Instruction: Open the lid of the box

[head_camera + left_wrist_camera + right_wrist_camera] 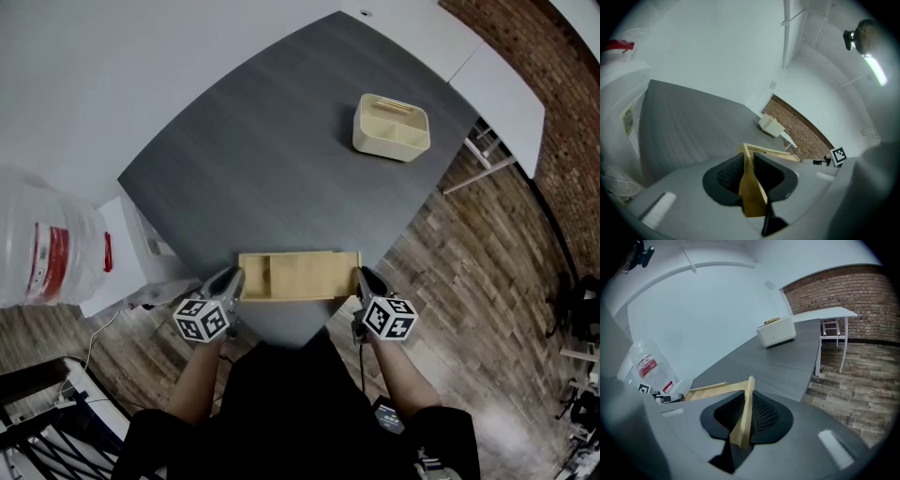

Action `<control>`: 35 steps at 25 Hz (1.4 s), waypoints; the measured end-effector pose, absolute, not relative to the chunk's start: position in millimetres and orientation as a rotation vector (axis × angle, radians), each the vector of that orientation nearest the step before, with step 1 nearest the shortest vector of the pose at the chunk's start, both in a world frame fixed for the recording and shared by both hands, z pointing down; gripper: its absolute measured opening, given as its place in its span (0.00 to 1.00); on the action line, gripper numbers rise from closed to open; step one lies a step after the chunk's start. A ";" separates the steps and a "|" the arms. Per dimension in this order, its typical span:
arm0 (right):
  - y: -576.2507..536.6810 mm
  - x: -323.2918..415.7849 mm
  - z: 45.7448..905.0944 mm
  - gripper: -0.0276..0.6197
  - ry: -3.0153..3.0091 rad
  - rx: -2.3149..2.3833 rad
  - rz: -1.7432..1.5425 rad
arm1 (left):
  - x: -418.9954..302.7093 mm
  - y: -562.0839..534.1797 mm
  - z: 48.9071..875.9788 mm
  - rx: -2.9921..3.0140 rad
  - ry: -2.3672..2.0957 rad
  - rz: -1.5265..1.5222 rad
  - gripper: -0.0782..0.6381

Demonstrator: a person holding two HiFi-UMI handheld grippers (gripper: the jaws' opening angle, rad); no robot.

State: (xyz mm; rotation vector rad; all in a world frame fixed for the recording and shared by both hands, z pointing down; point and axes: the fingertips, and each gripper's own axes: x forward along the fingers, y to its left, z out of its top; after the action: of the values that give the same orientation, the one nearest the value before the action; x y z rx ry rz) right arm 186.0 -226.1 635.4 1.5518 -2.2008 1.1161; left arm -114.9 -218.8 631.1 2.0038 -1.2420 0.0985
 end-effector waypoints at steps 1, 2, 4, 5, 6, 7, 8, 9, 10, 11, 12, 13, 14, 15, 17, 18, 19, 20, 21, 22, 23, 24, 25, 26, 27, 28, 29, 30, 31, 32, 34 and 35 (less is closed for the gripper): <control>-226.1 187.2 635.5 0.13 -2.198 1.556 1.117 | -115.2 -218.8 631.1 2.004 -1.245 0.100 0.20; -226.2 188.6 635.5 0.13 -2.196 1.561 1.118 | -115.3 -218.9 630.9 2.006 -1.249 0.105 0.20; -226.6 191.0 635.2 0.13 -2.192 1.571 1.115 | -114.5 -219.8 630.1 2.017 -1.261 0.123 0.20; -226.9 191.7 635.0 0.13 -2.192 1.574 1.113 | -113.6 -220.7 629.5 2.025 -1.266 0.135 0.19; -227.1 191.9 634.8 0.13 -2.193 1.575 1.111 | -112.3 -221.8 628.9 2.033 -1.268 0.144 0.20; -227.3 191.8 634.7 0.13 -2.192 1.575 1.109 | -110.9 -223.2 628.6 2.038 -1.266 0.148 0.20; -227.4 191.8 634.8 0.13 -2.191 1.577 1.109 | -109.6 -224.4 628.7 2.038 -1.264 0.148 0.23; -227.3 191.8 635.0 0.12 -2.189 1.578 1.109 | -108.8 -225.3 629.6 2.036 -1.262 0.151 0.24; -227.3 191.9 635.3 0.12 -2.187 1.578 1.108 | -108.4 -225.6 631.4 2.034 -1.262 0.163 0.24; -227.3 191.9 635.4 0.12 -2.187 1.577 1.107 | -108.2 -225.5 634.0 2.033 -1.263 0.186 0.24; -227.3 191.9 635.3 0.12 -2.186 1.576 1.105 | -108.1 -225.1 636.8 2.032 -1.264 0.214 0.24; -227.3 192.0 635.2 0.12 -2.186 1.576 1.103 | -108.1 -224.9 639.0 2.030 -1.267 0.236 0.24; -227.3 192.4 635.3 0.12 -2.185 1.578 1.103 | -108.2 -224.8 640.2 2.027 -1.269 0.244 0.24; -227.4 193.2 635.5 0.12 -2.184 1.582 1.104 | -108.5 -224.9 640.7 2.020 -1.270 0.241 0.24; -227.5 196.5 635.7 0.12 -2.179 1.595 1.108 | -109.1 -224.9 640.8 2.008 -1.271 0.222 0.24; -227.3 198.7 635.7 0.12 -2.174 1.604 1.111 | -109.4 -224.8 640.7 2.004 -1.271 0.214 0.24; -227.2 201.3 635.6 0.12 -2.170 1.613 1.114 | -109.7 -224.7 640.5 2.000 -1.270 0.207 0.24; -227.3 203.8 635.4 0.12 -2.166 1.622 1.115 | -110.0 -224.7 640.3 1.998 -1.268 0.203 0.24; -227.6 206.4 635.1 0.12 -2.162 1.630 1.115 | -110.3 -224.8 640.2 1.997 -1.266 0.201 0.24; -227.9 209.0 634.9 0.12 -2.158 1.639 1.115 | -110.5 -224.9 640.0 1.998 -1.265 0.202 0.24; -228.1 211.3 634.9 0.12 -2.153 1.646 1.114 | -110.7 -224.9 640.0 1.999 -1.264 0.203 0.24; -228.1 213.3 635.1 0.12 -2.149 1.652 1.114 | -110.8 -224.6 640.0 1.999 -1.262 0.204 0.24; -227.9 214.8 635.3 0.12 -2.146 1.657 1.114 | -110.9 -224.4 640.0 2.000 -1.260 0.204 0.24; -227.7 216.0 635.4 0.11 -2.143 1.662 1.113 | -110.9 -224.2 639.9 1.999 -1.258 0.202 0.24; -227.8 217.0 635.5 0.11 -2.140 1.667 1.111 | -110.7 -224.2 639.9 1.998 -1.257 0.199 0.24; -228.2 217.9 635.5 0.11 -2.138 1.672 1.109 | -110.6 -224.5 640.0 1.998 -1.257 0.196 0.24; -228.5 218.8 635.5 0.11 -2.136 1.677 1.106 | -110.5 -224.7 640.1 1.997 -1.257 0.194 0.24; -228.6 219.5 635.6 0.11 -2.133 1.681 1.104 | -110.6 -224.7 640.3 1.996 -1.258 0.194 0.24; -228.6 220.3 635.9 0.11 -2.129 1.686 1.103 | -110.8 -224.6 640.5 1.996 -1.257 0.194 0.24; -228.6 221.3 636.3 0.11 -2.123 1.692 1.103 | -111.1 -224.5 640.7 1.995 -1.256 0.193 0.24; -229.2 224.0 636.9 0.11 -2.111 1.707 1.104 | -111.8 -224.7 641.0 1.993 -1.249 0.185 0.24; -229.6 225.4 636.9 0.11 -2.106 1.713 1.105 | -111.9 -224.9 641.1 1.992 -1.245 0.180 0.24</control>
State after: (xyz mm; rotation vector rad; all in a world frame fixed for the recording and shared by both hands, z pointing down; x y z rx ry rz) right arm 225.4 -229.6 636.9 1.7135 -2.1064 1.1054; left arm -111.9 -224.9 641.1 1.9917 -1.2454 0.1804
